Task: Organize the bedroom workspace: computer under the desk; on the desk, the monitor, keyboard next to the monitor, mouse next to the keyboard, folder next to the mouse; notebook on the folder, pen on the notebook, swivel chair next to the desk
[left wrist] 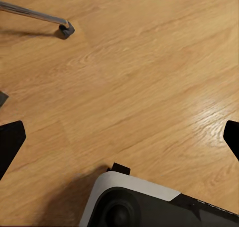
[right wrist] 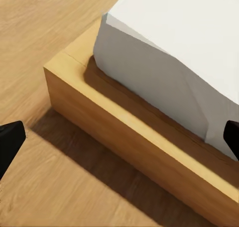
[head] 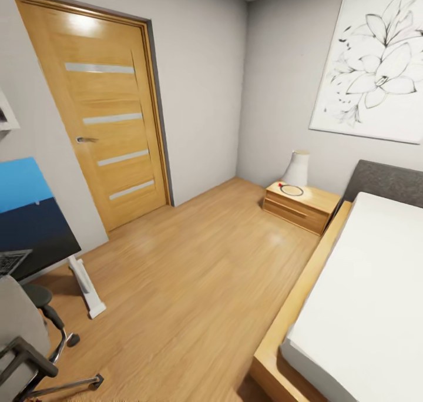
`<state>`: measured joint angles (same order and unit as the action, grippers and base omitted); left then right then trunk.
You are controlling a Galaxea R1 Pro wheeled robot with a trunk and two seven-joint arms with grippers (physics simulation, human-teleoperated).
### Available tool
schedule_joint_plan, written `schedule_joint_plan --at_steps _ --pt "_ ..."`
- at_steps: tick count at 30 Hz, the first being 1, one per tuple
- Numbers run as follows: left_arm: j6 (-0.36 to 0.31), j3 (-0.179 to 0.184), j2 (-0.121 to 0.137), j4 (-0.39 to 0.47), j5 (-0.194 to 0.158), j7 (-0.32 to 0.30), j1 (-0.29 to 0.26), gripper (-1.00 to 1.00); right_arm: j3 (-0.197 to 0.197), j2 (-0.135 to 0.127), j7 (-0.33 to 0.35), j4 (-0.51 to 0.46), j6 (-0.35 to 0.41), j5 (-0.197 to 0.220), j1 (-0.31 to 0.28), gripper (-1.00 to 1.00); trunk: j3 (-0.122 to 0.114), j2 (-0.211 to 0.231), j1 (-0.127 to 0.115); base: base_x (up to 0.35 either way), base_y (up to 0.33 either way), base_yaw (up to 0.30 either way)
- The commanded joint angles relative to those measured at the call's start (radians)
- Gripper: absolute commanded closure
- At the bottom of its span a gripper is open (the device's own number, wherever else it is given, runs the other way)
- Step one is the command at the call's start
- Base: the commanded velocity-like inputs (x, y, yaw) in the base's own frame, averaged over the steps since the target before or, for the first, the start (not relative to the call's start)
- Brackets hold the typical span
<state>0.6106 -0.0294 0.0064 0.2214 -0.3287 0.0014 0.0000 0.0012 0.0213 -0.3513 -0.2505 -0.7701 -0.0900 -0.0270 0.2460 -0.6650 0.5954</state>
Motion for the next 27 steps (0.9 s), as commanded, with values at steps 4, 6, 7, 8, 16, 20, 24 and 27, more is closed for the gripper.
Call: schedule_joint_plan --at_steps 4,6,7,8,16,20,24,27 --pt "0.002 -0.003 0.0 0.001 0.002 0.0 0.0 -1.0 0.0 0.0 -0.005 0.001 0.001 -0.01 -0.001 -1.0 0.001 -0.001 0.0 -0.001 -0.106 0.289" --pt "0.005 -0.004 0.0 0.001 0.002 0.0 0.0 -1.0 0.001 0.0 -0.003 0.002 0.002 -0.01 -0.001 -1.0 0.002 -0.001 0.0 0.0 -0.106 0.288" --pt "0.006 -0.004 0.0 0.001 0.002 0.0 0.0 -1.0 0.001 0.0 -0.002 0.002 0.002 -0.011 -0.001 -1.0 0.002 -0.001 0.0 0.0 -0.106 0.286" --pt "0.008 -0.004 0.0 0.001 0.002 0.0 0.0 -1.0 0.007 0.0 -0.001 0.004 0.003 -0.017 -0.001 -1.0 0.002 -0.001 0.0 0.0 -0.106 0.251" --pt "0.007 -0.006 0.0 0.001 0.002 0.002 0.0 -1.0 0.011 -0.006 0.001 0.009 0.003 -0.023 -0.001 -1.0 0.003 -0.001 0.0 0.0 -0.105 0.076" --pt "0.005 -0.008 0.001 0.001 0.002 0.001 0.0 -1.0 0.011 -0.007 0.001 0.008 0.004 -0.028 -0.001 -1.0 0.004 -0.001 0.0 0.0 -0.105 0.003" --pt "0.005 -0.008 0.001 0.0 0.002 0.001 0.0 -1.0 0.011 -0.008 0.002 0.009 0.002 -0.03 -0.001 -1.0 0.004 -0.001 0.0 0.0 -0.105 0.0" --pt "0.005 -0.008 0.0 0.001 0.002 0.0 0.0 -1.0 0.011 -0.008 0.002 0.008 0.002 -0.046 -0.001 -1.0 0.004 -0.001 0.0 0.0 -0.105 0.0"
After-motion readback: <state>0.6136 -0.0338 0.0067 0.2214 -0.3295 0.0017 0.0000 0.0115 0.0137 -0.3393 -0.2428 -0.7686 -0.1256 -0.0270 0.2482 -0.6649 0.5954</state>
